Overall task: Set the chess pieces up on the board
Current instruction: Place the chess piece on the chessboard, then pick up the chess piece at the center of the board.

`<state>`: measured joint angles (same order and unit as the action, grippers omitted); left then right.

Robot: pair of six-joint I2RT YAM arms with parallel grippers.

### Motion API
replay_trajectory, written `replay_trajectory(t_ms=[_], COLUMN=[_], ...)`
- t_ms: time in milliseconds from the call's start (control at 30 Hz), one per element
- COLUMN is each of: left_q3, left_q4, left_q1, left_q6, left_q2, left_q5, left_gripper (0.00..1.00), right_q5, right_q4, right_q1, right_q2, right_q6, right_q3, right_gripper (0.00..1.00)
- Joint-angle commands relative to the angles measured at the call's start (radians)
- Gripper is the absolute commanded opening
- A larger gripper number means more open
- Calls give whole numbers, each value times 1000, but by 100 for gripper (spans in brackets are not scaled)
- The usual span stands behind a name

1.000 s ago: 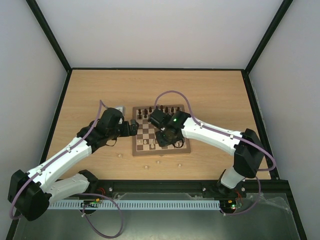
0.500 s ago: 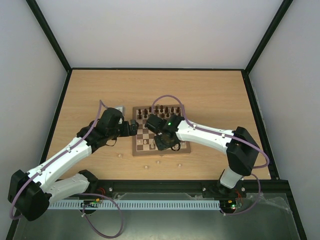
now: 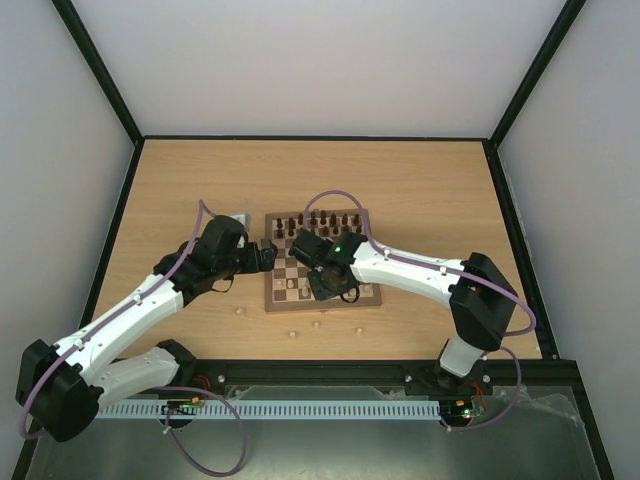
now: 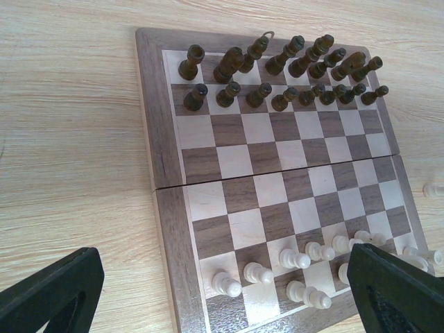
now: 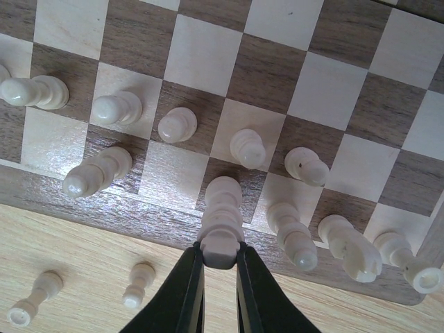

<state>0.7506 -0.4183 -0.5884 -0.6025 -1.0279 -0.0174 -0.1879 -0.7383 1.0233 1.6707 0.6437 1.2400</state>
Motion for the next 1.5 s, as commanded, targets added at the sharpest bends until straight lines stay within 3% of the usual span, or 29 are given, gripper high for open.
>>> replay_trajectory(t_ms=[0, 333, 733, 1033, 1200, 1267, 1467], left_q3=[-17, -18, -17, -12, -10, -11, -9], left_q4=[-7, -5, -6, -7, -5, -6, -7], left_q1=[6, 6, 6, 6, 6, 6, 6], left_q6=[7, 6, 6, 8, 8, 8, 9], left_q2=[19, 20, 19, 19, 21, 22, 26], left_q5=[9, 13, 13, 13, 17, 19, 26], left_gripper=[99, 99, 99, 99, 99, 99, 99], right_q5=[-15, -7, -12, -78, -173, -191, -206], right_q4=[-29, -31, -34, -66, -108, -97, -46], right_q1=[7, 7, 6, 6, -68, -132, -343], right_q2=[10, 4, 2, -103, -181, -228, -372], right_q6=[19, 24, 23, 12, 13, 10, -3], right_q3=[-19, -32, -21, 64, 72, 41, -85], right_gripper=[10, 11, 22, 52, 80, 99, 99])
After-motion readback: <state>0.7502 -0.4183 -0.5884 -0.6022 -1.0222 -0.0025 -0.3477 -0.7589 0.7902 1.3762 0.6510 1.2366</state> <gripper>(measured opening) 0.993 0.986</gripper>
